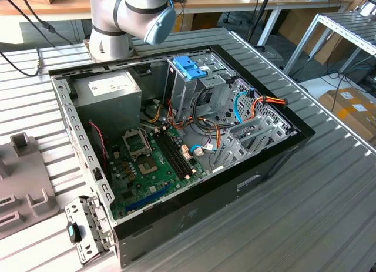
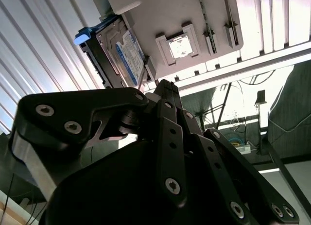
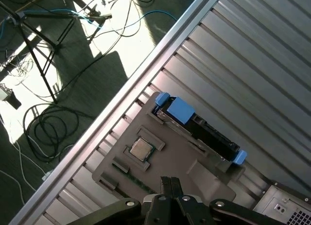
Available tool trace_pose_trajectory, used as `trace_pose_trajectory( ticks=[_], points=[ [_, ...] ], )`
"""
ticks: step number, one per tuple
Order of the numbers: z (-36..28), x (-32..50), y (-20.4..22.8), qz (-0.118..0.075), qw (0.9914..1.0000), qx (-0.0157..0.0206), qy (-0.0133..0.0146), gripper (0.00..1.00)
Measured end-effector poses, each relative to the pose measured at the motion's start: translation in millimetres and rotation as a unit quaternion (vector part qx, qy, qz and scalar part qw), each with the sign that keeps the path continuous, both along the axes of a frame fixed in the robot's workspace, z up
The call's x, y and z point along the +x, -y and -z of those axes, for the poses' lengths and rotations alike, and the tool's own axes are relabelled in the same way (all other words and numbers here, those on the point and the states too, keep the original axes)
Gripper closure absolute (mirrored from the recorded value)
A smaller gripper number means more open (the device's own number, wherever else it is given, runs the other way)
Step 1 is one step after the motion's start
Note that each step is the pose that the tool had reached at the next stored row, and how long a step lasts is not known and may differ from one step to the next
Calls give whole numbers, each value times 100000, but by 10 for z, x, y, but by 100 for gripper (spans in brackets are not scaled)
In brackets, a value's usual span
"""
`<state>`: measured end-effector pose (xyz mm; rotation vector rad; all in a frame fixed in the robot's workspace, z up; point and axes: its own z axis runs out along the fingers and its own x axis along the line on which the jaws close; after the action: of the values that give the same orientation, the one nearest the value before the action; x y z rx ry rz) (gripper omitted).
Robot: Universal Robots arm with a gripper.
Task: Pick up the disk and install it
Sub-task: 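Pick up the disk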
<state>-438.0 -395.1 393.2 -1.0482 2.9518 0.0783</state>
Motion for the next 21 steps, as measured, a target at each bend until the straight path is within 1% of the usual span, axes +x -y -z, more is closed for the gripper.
trace_pose_trajectory(
  ticks=[21],
  points=[
    [0, 0, 0, -2608, 99966, 2, 0, 89]
  ],
)
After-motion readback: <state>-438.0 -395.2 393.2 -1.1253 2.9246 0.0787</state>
